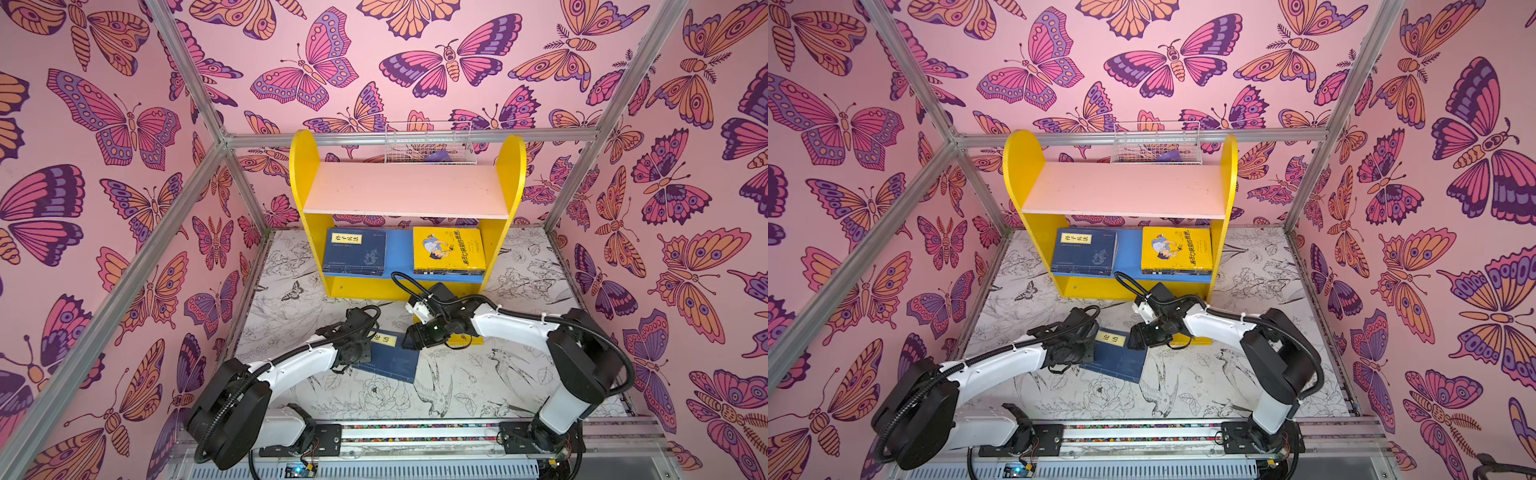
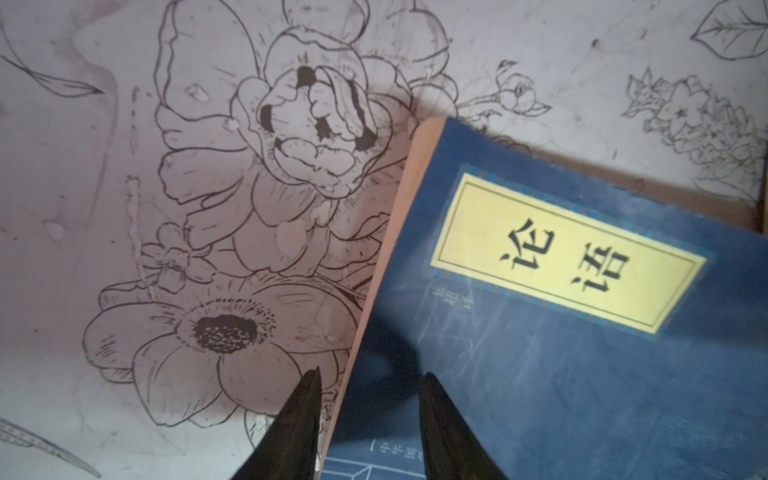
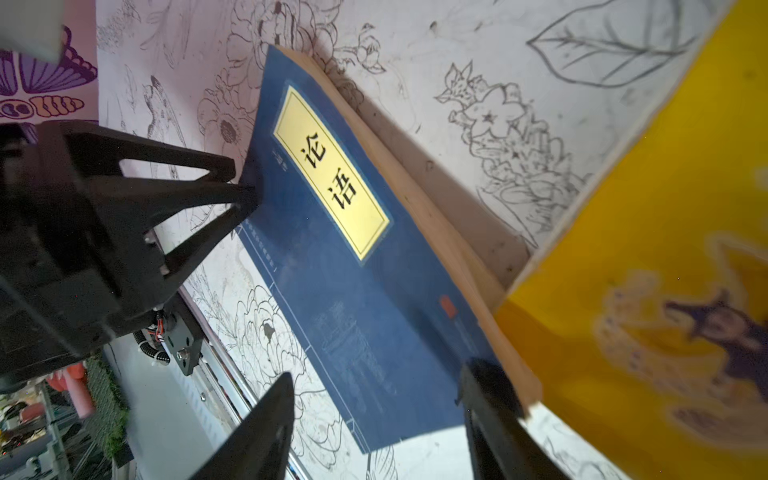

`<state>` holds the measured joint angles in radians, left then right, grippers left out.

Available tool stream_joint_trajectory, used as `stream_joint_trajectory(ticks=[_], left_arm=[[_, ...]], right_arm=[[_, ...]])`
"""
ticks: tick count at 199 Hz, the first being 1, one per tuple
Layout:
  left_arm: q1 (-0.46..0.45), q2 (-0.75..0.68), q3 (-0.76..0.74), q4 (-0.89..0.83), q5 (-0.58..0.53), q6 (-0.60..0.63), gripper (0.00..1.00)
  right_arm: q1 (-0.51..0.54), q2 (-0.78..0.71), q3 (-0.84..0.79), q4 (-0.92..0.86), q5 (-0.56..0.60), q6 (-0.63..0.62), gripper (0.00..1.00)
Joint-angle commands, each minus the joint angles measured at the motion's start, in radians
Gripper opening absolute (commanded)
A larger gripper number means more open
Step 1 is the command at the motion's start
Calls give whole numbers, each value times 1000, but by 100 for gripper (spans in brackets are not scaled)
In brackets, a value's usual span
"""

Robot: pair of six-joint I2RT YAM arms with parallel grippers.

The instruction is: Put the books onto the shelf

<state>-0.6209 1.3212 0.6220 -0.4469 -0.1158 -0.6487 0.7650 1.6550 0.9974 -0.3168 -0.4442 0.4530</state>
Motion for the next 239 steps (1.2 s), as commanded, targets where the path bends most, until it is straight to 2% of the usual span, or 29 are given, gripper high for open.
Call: stream_joint_trajectory(ticks=[1,23,42,97,132,144,159,175,218,229,239], left_arm=[[7,21,-2,-32,16,-5,42],[6,40,7,-31,19,-4,42],[6,57,12,-32,19,-7,42],[7,90,19,-32,21,-7,41],[8,136,28,-31,29,0,27],[8,159,34,-32,39,4,23],[9,178,41,-41,47,5,21],[10,195,47,-49,51,6,17],[17,193,48,-73,57,2,15],[19,185,47,-79,56,1,15],[21,175,45,-83,55,-2,15]], right_arm=[[-5,-61,-52,-89,26,-1,67],[-5,-62,-97,-132,-18,-18,67],[-6,3,-108,-108,-80,-20,68],[-5,198,29,-117,-111,-33,68],[-6,211,124,-125,-93,33,66],[-6,201,133,-67,-136,75,64],[-4,202,148,2,-191,116,61],[-5,212,181,18,-193,129,57],[-3,186,221,52,-234,152,43],[-3,174,217,69,-231,163,36],[-1,168,219,76,-231,164,25]])
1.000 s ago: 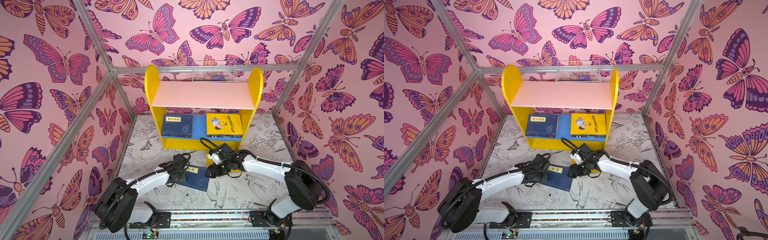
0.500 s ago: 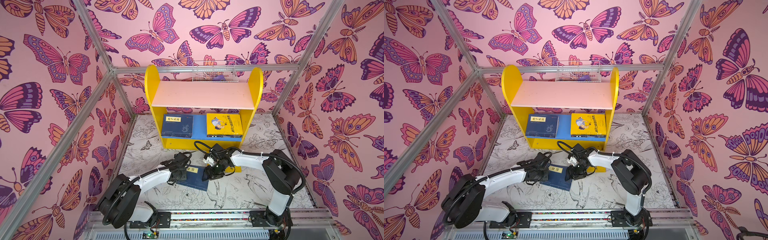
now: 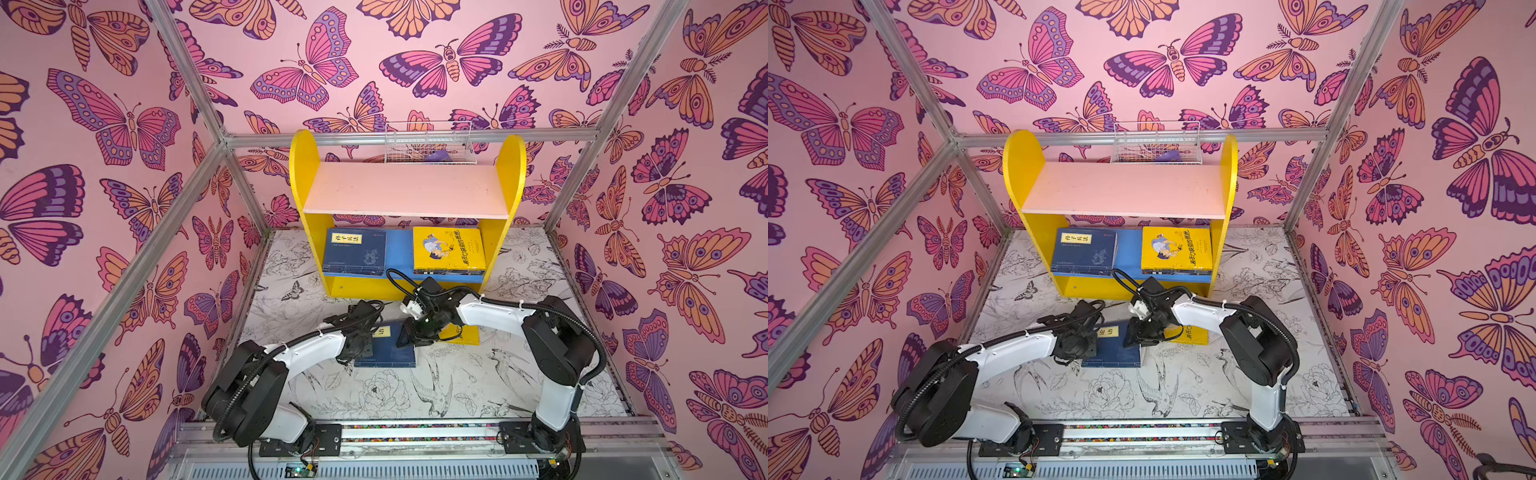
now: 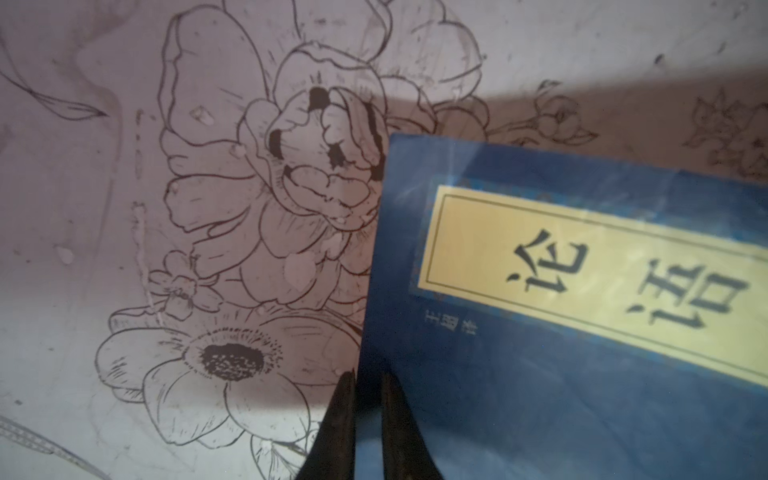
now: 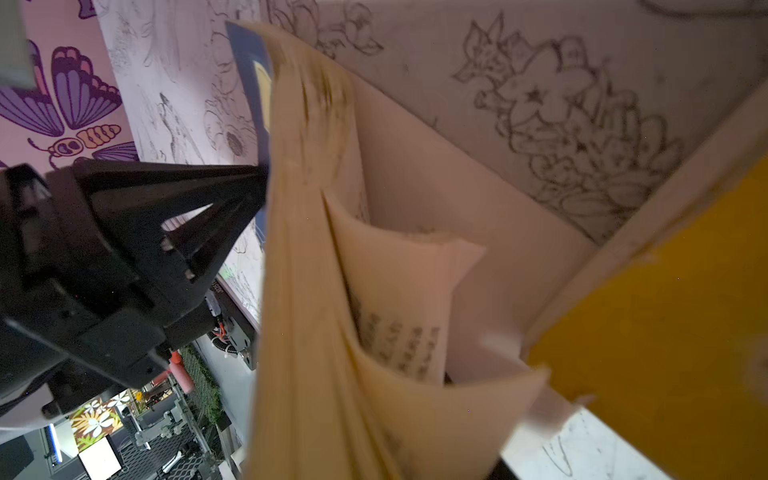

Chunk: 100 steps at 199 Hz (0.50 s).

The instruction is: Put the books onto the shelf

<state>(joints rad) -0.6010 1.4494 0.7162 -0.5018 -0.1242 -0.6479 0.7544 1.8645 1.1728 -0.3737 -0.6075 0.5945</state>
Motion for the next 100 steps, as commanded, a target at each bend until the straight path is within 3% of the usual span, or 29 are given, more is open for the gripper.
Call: stream_joint_trajectory(ticks=[1,20,42,59,100], left_arm=[[1,46,-49,-28,63,-4,15],[17,9,-49,-51,67,-8,16],[59,-102,-33,-116,68,-4,18],[110,-271,-25,-167,69,-27,27],[342,-598,-14,-171,366,-86,57]], right_arm=[[10,-42,44,133,-67,23,23],[11,-61,34,144,-55,21,0],[9,-125,1,186,-71,26,0],[7,-191,-25,206,-103,40,0],[-2,-381,-90,243,-125,70,0]])
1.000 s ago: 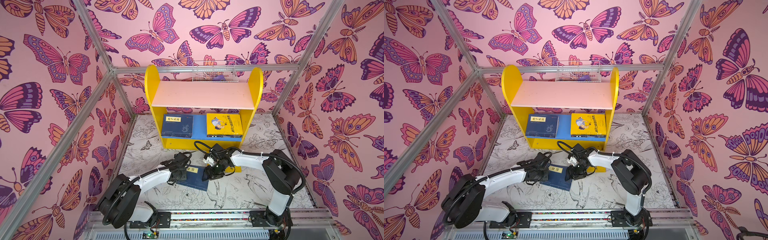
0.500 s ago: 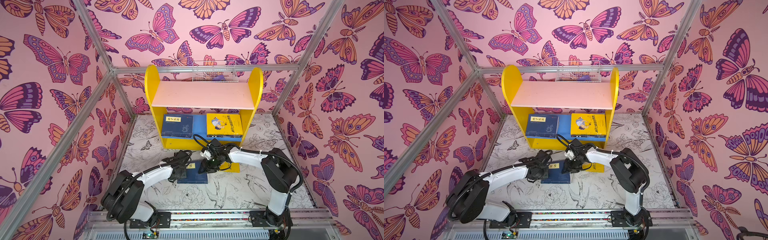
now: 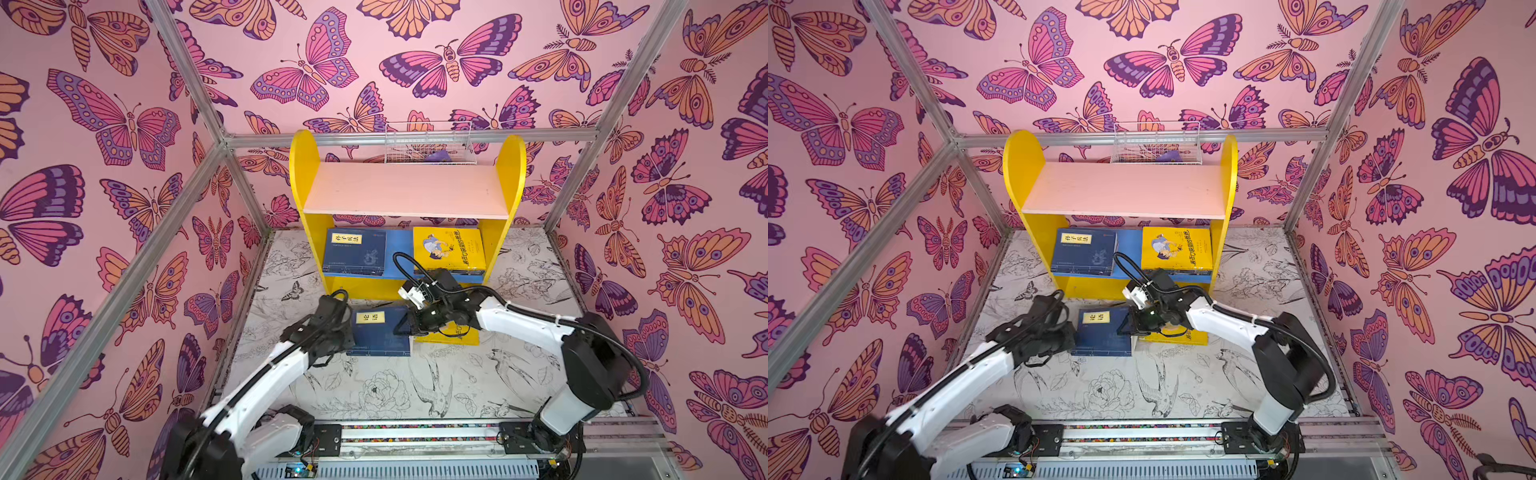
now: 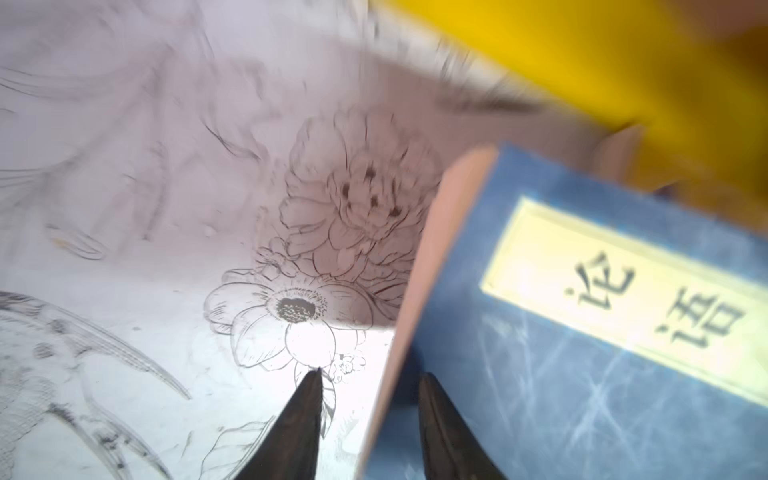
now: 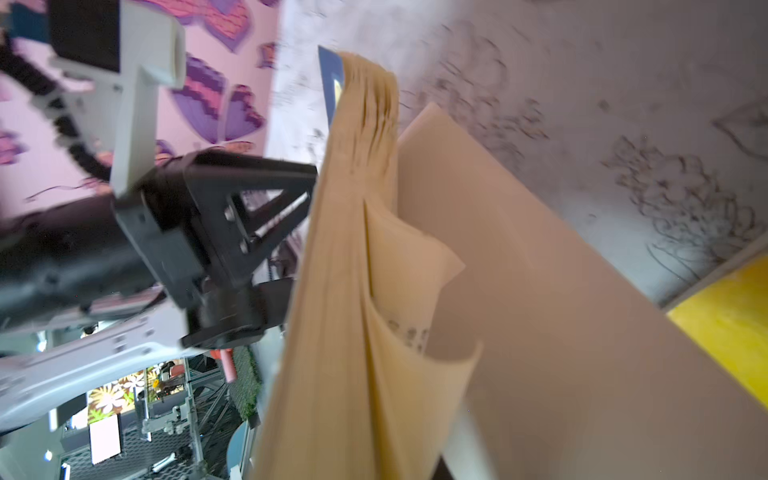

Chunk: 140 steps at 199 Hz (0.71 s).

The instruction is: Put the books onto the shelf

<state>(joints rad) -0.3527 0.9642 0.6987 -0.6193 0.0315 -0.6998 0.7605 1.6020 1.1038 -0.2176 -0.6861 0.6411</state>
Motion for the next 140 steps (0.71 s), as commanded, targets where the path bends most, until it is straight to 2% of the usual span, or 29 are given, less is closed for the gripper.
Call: stream_joint_trajectory(ticks=[1,22,38,56,95,140], left_arm=[[98,-118,4,-53,217,-34,57],[166,-205,11,-34,356,-65,72],[202,-241,-9,35,486,-107,77],[209,-244,-51,144,604,-159,78],[210,-272,-111,287,666,-222,76],[210,-267,-151,430,708,-261,58]], right_arm=[[-9,-123,-22,87,-45,22,0],[-41,-190,-35,81,-20,23,0],[-68,-211,-40,92,-33,28,0],[-79,-220,-44,119,-50,38,0],[-79,-206,-54,185,-84,79,0],[-78,-185,-91,308,-148,149,0]])
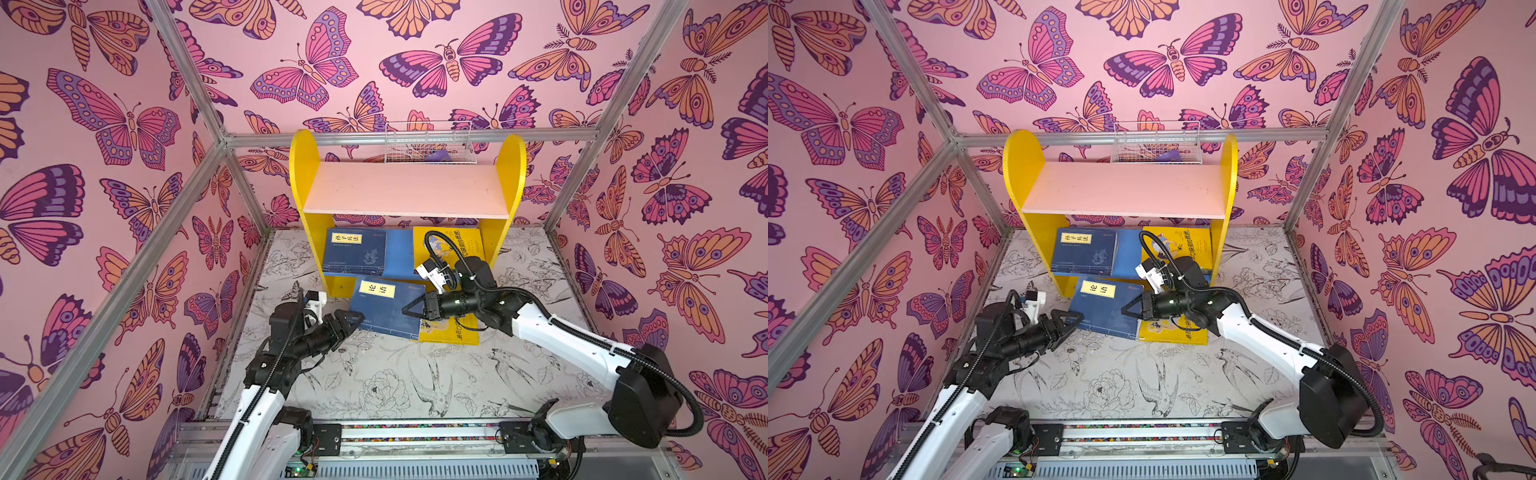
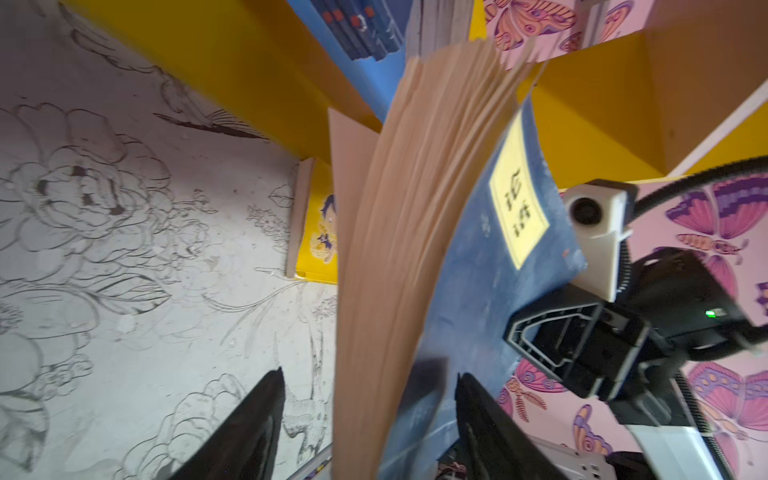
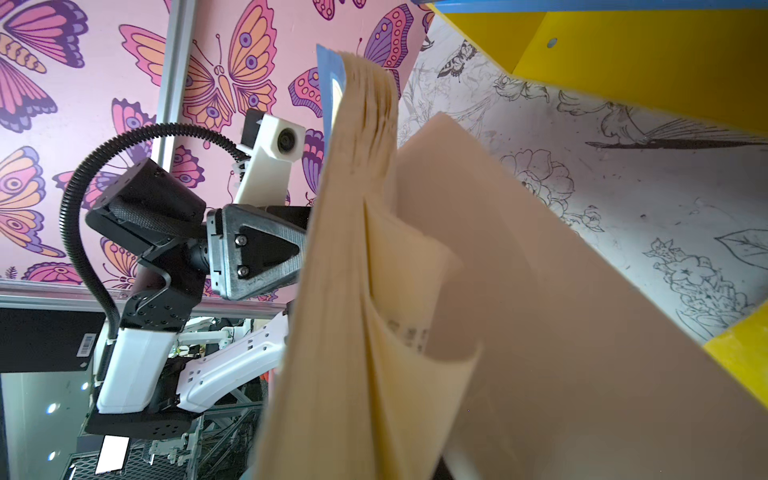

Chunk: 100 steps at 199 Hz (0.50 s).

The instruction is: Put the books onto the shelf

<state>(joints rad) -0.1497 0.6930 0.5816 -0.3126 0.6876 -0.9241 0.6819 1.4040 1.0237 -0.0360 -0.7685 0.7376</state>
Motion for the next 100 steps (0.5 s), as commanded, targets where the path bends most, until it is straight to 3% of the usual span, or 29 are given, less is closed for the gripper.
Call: stream_joint_trajectory(ticks=[1,22,46,52,64,72,82,100], left_arm=[[7,5,-35,127,52,-39,57],[6,18,-57,214,56,-66,43],[7,24,-63,287,66,-78,16],[6,21,-63,298,66,-79,13],[7,10,-64,302,50,-80,7],[7,-1,-69,306,38,-84,3],[7,-15,-78,314,25,-92,0],[8,-28,-97,356,24,-124,0]], right_arm=[[1,13,-11,127,-67,52,0],[-1,21,-17,125,-81,50,0],[-1,22,-27,103,-70,44,0],[-1,16,-30,86,-50,39,9],[-7,-10,-39,40,27,29,43],[-16,-46,-58,26,102,32,57],[-29,-95,-84,2,211,36,68],[-34,-175,-138,-31,383,30,77]])
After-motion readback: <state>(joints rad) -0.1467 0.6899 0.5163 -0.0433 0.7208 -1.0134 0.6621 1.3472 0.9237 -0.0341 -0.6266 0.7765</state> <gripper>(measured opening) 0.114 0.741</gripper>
